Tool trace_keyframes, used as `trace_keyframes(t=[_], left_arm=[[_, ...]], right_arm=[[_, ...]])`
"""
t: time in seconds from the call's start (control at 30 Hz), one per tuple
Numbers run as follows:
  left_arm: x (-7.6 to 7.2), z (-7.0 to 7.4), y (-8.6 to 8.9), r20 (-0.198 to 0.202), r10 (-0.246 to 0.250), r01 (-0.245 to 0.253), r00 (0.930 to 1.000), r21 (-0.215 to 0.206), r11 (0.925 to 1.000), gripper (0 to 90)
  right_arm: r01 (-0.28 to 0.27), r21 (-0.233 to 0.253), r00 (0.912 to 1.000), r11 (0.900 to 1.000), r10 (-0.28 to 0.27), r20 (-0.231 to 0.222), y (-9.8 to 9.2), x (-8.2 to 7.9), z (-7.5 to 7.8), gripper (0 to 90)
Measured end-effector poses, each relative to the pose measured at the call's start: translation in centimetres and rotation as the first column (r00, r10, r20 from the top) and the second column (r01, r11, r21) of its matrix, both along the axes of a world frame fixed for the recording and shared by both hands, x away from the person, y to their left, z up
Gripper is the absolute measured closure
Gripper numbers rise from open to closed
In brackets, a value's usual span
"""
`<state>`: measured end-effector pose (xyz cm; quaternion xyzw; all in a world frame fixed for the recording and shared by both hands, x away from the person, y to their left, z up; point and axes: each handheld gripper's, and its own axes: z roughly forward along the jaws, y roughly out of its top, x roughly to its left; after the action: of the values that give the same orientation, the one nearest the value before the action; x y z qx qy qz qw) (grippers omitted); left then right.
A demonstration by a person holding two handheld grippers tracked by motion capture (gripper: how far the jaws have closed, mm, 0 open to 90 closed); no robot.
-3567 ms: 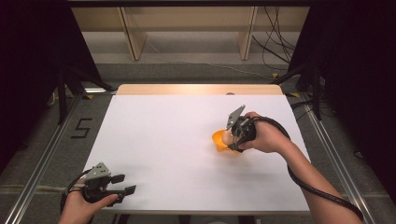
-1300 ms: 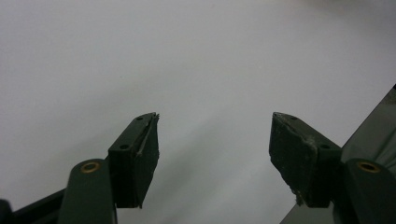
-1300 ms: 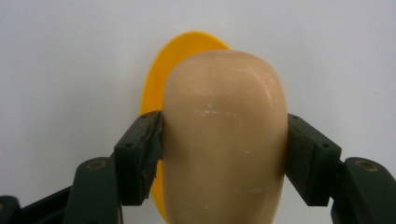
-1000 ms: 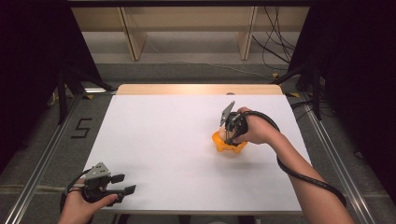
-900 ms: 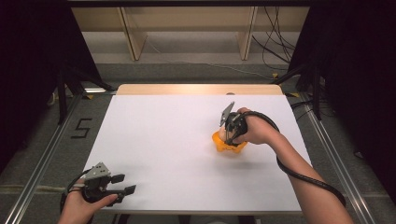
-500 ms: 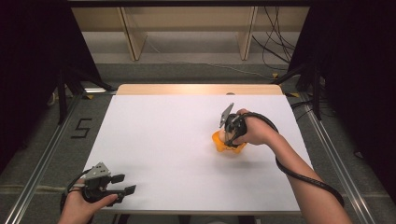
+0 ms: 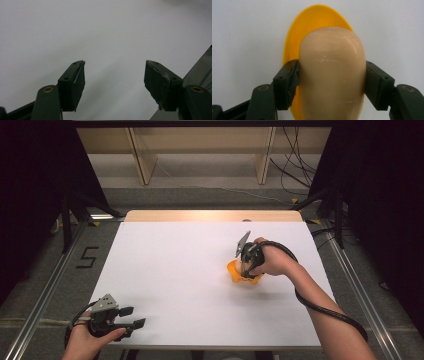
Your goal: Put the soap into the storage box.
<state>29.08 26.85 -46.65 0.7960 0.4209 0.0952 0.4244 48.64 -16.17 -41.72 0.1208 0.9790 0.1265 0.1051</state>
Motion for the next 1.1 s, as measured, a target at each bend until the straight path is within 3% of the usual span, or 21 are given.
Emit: trace_keyframes(t=[0.07,0.1,0.13,0.17,0.23,0.27,0.3,0.33,0.4,0.57,0.6,0.63,0.73,0.8,0.83,0.9,1.03,1.1], left_arm=[[0.0,0.0,0.0,0.001,-0.003,0.003,1.0000,-0.003,1.0000,32.9],[0.0,0.0,0.0,0.000,-0.002,0.002,1.0000,-0.003,1.0000,32.9],[0.0,0.0,0.0,0.000,-0.003,0.003,1.0000,-0.001,1.0000,32.9],[0.0,0.0,0.0,-0.001,-0.003,0.003,1.0000,-0.001,1.0000,32.9],[0.0,0.0,0.0,-0.004,0.003,-0.003,1.0000,0.005,1.0000,32.9],[0.0,0.0,0.0,0.000,0.000,0.000,1.0000,-0.001,1.0000,32.9],[0.0,0.0,0.0,-0.001,-0.002,0.002,1.0000,-0.003,1.0000,32.9],[-0.1,0.1,0.0,-0.005,0.007,-0.007,1.0000,0.010,0.9999,32.9],[0.0,0.0,0.0,0.000,-0.002,0.002,1.0000,-0.003,1.0000,32.9],[-0.1,0.1,0.0,-0.005,0.007,-0.007,1.0000,0.010,0.9999,32.9],[0.0,0.0,0.0,-0.001,-0.001,0.001,1.0000,-0.004,1.0000,32.9],[0.0,0.0,0.0,-0.001,-0.002,0.002,1.0000,-0.003,1.0000,32.9],[0.0,0.0,0.0,0.000,-0.002,0.002,1.0000,-0.003,1.0000,32.8],[-0.1,0.1,0.0,-0.005,0.007,-0.007,1.0000,0.011,0.9999,32.9],[0.0,0.0,0.0,-0.001,-0.002,0.002,1.0000,-0.003,1.0000,32.9],[0.0,0.0,0.0,0.001,-0.005,0.005,1.0000,0.004,1.0000,32.9],[0.0,0.0,0.1,0.002,-0.005,0.005,1.0000,0.004,1.0000,32.9],[0.0,0.0,0.0,0.001,-0.005,0.005,1.0000,0.004,1.0000,32.9]], right_arm=[[0.000,0.010,1.0000,1.000,0.000,-0.007,0.0,0.0,-0.1,35.4],[-0.032,0.006,0.9994,0.999,0.032,0.009,0.0,0.2,-0.1,35.4],[0.035,0.006,0.9993,0.999,-0.035,-0.010,0.0,-0.1,-0.1,35.4],[0.035,0.006,0.9993,0.999,-0.035,-0.010,0.0,-0.1,-0.1,35.4],[0.012,0.013,0.9999,1.000,-0.012,-0.010,-0.1,0.0,-0.1,35.4],[-0.026,0.017,0.9997,1.000,0.026,0.003,-0.1,0.2,-0.2,35.4],[0.005,0.015,1.0000,1.000,-0.005,-0.008,0.0,0.0,-0.1,35.4],[0.007,0.018,0.9999,1.000,-0.006,-0.009,0.0,0.0,-0.1,35.4],[0.025,0.015,0.9996,1.000,-0.025,-0.011,0.0,-0.1,-0.2,35.4],[0.021,0.022,0.9997,1.000,-0.020,-0.016,-0.1,-0.1,-0.2,35.4],[0.022,0.021,0.9996,1.000,-0.022,-0.017,-0.1,-0.1,-0.2,35.4],[-0.001,0.027,0.9998,1.000,0.001,-0.020,-0.1,0.1,-0.2,35.4],[0.056,0.040,0.9979,0.998,-0.054,-0.034,-0.1,0.0,0.0,32.6],[0.045,0.068,0.9988,0.997,-0.043,-0.022,-0.2,0.2,0.3,31.7],[0.036,0.066,0.9993,0.997,-0.036,-0.006,-0.3,0.3,0.6,30.9],[0.074,0.071,0.9972,0.995,-0.073,-0.015,-0.4,0.1,0.8,30.7],[0.049,0.083,0.9988,0.995,-0.048,-0.011,-0.8,0.2,1.2,31.1],[0.073,0.094,0.9973,0.993,-0.072,-0.014,-0.9,0.0,1.3,31.4]])
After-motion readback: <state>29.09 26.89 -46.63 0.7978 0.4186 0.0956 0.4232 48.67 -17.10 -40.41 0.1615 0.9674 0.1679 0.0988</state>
